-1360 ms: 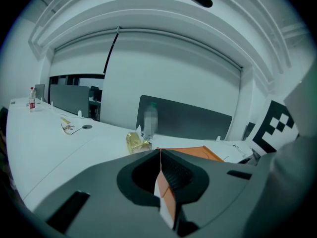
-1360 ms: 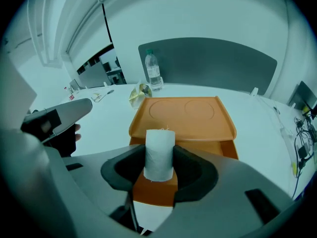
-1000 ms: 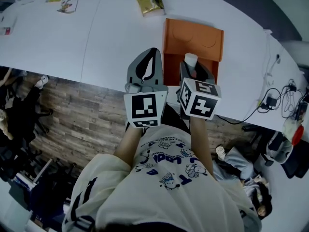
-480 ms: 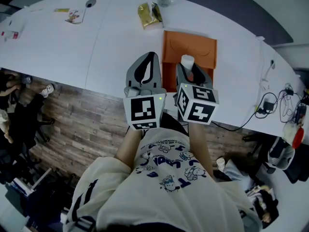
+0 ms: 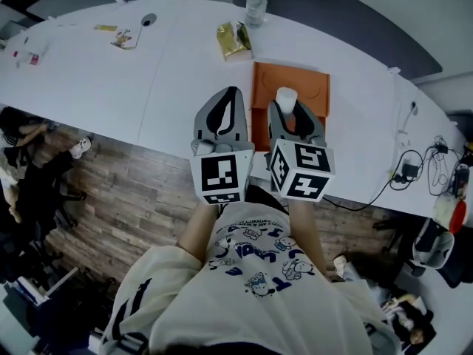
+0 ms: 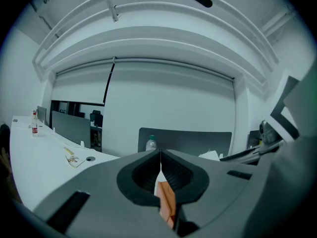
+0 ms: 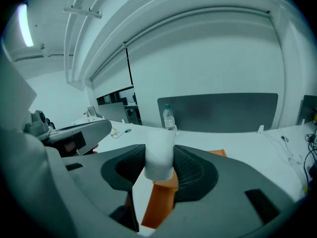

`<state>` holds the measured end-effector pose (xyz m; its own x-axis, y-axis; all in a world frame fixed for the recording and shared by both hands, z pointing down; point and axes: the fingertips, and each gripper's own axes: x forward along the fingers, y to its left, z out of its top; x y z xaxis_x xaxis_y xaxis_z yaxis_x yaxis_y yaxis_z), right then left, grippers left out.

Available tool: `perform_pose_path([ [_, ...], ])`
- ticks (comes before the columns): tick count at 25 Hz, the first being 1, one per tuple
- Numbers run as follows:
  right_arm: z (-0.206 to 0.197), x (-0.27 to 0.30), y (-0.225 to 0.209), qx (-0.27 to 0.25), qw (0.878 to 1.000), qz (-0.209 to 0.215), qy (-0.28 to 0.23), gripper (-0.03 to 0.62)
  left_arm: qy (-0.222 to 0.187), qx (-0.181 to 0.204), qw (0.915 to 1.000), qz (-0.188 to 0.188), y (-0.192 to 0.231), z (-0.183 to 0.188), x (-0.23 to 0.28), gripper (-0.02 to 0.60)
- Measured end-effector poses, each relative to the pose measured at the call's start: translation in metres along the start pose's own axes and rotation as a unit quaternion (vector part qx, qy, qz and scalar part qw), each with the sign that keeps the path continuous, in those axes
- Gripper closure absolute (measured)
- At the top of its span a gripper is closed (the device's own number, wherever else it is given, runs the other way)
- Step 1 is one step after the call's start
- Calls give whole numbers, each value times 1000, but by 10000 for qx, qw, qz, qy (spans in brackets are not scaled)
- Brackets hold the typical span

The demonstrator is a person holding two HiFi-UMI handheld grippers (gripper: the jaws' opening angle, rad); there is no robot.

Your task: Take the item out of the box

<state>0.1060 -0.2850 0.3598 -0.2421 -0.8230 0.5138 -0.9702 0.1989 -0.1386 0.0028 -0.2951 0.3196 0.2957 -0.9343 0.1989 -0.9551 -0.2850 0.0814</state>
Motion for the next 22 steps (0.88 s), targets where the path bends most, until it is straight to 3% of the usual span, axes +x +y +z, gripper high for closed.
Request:
perform_pose_path([
  [22,58,-30,21,-267,9918,140,-1245,404,-502,92,9987,75,4,43,-11,562],
])
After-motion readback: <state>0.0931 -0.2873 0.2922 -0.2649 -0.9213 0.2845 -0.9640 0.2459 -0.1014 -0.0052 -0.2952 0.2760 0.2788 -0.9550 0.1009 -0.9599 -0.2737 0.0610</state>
